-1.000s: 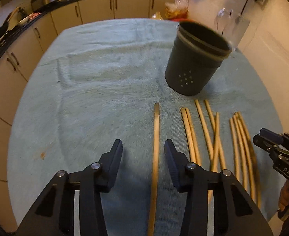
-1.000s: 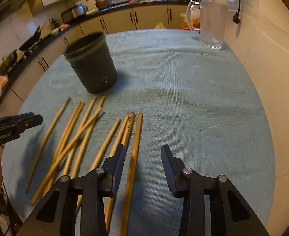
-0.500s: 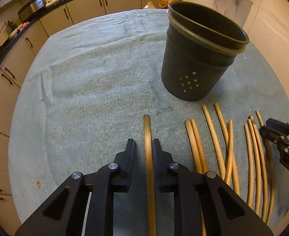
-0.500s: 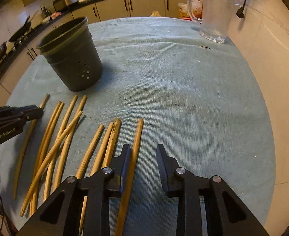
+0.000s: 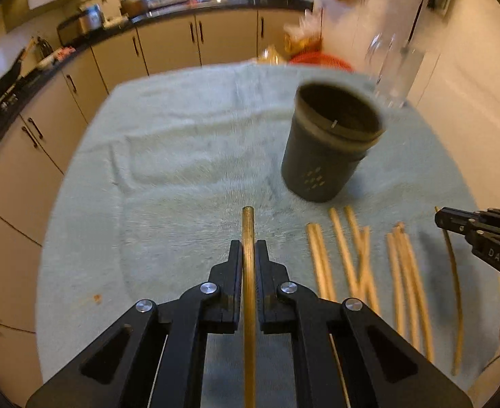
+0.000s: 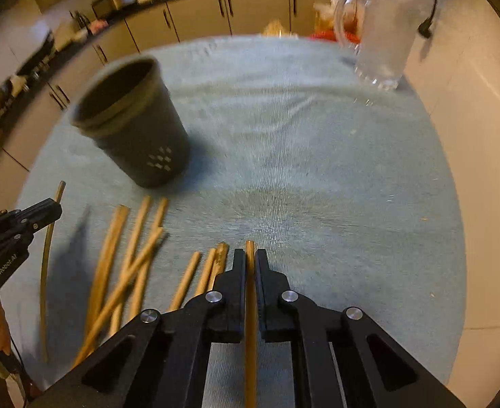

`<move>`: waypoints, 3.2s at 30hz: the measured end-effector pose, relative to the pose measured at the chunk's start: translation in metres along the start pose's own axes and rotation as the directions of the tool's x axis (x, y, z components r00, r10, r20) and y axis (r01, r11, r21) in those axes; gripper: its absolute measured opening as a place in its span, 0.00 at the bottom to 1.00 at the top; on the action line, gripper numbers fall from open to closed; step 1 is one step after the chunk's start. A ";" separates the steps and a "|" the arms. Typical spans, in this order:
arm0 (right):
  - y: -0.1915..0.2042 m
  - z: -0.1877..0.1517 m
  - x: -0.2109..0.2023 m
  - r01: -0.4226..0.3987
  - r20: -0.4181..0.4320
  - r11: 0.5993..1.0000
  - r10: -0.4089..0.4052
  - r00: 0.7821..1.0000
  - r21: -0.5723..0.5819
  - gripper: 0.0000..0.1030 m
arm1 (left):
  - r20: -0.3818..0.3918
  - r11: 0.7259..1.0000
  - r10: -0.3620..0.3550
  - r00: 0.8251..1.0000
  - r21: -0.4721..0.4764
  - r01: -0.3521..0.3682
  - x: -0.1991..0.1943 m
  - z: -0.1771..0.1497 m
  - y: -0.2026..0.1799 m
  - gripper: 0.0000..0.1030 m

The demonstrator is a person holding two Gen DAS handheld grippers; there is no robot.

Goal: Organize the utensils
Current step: 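Close the left tool on one chopstick while the right tool grasps another chopstick, then lift both held chopsticks and carry them above the green utensil holder, then open the left tool over the holder while the right tool releases its chopstick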

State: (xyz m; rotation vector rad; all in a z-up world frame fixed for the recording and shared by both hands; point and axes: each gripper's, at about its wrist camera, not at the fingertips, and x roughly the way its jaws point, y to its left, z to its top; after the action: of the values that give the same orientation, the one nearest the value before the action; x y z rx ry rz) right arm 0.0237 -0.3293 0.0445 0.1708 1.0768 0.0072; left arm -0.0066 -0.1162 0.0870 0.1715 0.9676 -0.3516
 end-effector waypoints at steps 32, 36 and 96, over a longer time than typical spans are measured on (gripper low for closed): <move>0.029 -0.086 -0.208 -0.091 0.460 0.991 0.128 0.879 -0.101 0.06 | 0.435 0.997 -0.064 0.898 0.060 0.042 -0.217 -0.081 -0.013 0.07; 0.026 -0.073 -0.211 -0.101 0.478 0.991 0.129 0.869 -0.083 0.06 | 0.435 0.997 -0.078 0.897 0.026 0.074 -0.213 -0.060 -0.004 0.07; 0.000 0.011 -0.146 -0.116 0.349 0.992 0.088 0.933 0.059 0.62 | 0.383 0.999 -0.040 0.923 -0.004 0.045 -0.134 0.004 -0.009 0.62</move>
State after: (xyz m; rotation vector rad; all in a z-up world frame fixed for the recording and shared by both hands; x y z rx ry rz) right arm -0.0359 -0.3442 0.1779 0.2882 0.7157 0.0276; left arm -0.0762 -0.0973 0.1998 0.0657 0.5861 -0.4012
